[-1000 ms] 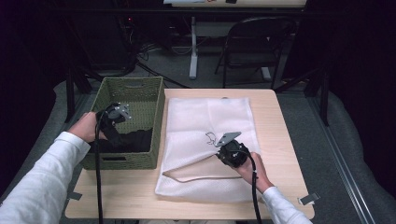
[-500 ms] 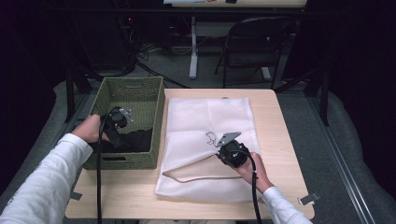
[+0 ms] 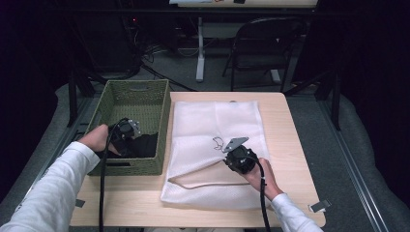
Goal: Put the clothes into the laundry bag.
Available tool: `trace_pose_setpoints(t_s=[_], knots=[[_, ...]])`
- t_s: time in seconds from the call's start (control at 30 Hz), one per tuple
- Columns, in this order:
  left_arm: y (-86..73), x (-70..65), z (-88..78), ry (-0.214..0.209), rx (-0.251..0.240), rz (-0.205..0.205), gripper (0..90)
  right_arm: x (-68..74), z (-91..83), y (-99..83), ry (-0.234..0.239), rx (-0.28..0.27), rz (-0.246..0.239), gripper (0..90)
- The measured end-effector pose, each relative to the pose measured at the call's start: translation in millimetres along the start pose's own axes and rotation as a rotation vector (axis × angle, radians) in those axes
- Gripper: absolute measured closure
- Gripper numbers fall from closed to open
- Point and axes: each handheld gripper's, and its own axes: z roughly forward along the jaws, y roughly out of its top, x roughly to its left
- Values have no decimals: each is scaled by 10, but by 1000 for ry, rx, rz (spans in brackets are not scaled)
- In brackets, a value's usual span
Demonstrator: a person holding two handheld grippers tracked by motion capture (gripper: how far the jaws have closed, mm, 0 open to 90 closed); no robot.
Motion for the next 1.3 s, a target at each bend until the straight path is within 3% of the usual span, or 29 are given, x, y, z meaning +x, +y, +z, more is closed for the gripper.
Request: trace_pose_setpoints(t_s=[0.13,0.27,0.37,0.5,0.83,0.93,1.1,1.3], knots=[[25,10,51,10,25,7,262,8,-4,8,-1,-2,-13,865],[27,23,83,-7,35,3,332,7,-4,7,0,-2,-14,865],[-2,37,96,-50,12,-17,418,6,-10,2,1,2,-8,865],[-51,24,86,-70,-21,-29,521,10,-15,4,-2,2,-10,866],[-92,-48,-18,-22,-43,-26,547,-6,-15,-3,-5,2,-9,866],[-113,-67,-66,-26,-49,-29,554,-8,-16,-3,-9,4,-9,866],[-102,-108,-152,-5,-34,-34,556,-3,-25,-8,-13,3,3,866],[-94,-164,-299,45,-51,-28,557,1,-18,-11,-15,11,4,866]])
